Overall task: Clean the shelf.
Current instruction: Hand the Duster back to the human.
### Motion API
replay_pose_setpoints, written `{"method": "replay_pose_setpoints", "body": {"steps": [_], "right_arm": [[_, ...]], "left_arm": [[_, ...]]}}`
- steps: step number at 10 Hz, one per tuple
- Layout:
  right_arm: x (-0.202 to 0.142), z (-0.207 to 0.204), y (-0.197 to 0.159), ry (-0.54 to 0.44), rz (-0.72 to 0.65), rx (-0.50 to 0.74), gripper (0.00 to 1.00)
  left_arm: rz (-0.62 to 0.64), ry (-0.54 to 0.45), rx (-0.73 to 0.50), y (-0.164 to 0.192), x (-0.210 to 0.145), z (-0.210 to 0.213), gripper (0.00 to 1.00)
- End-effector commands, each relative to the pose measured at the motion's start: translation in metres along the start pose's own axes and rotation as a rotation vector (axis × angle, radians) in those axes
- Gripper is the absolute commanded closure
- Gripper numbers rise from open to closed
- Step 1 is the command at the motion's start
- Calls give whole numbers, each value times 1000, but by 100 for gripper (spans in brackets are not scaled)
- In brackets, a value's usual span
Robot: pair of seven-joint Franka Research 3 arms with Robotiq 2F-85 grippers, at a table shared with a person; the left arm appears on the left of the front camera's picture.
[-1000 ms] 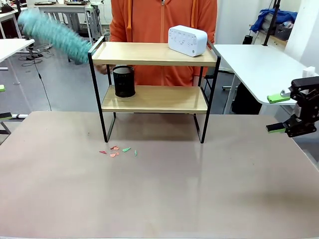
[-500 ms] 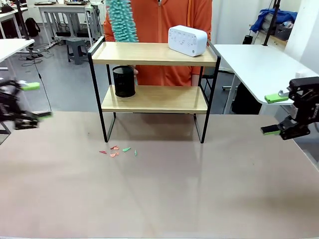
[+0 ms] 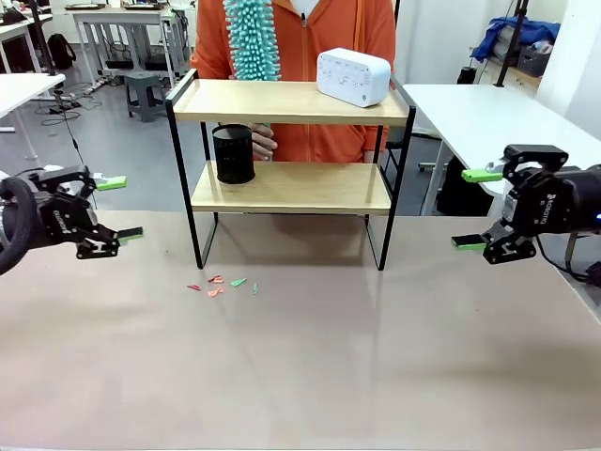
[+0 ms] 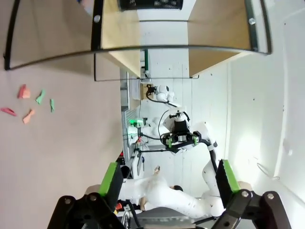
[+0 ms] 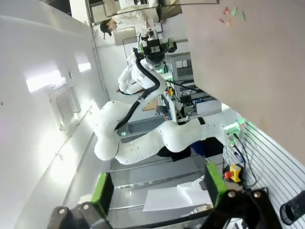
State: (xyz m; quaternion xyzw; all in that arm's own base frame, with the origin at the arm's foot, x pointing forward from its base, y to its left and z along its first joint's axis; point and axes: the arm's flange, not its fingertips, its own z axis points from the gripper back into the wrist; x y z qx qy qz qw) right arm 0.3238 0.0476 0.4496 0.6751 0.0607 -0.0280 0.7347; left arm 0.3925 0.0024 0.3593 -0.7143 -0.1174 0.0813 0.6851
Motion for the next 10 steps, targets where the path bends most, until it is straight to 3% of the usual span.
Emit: {"method": "replay_pose_setpoints", "body": {"steps": [1,10], "right_arm": [[-9,6,8,26,40,24,0],[-9,6,8,26,40,24,0]], "left_arm": [[-9,-2,1,-10,-2,9,0],[-9,-2,1,-10,-2,9,0]]}}
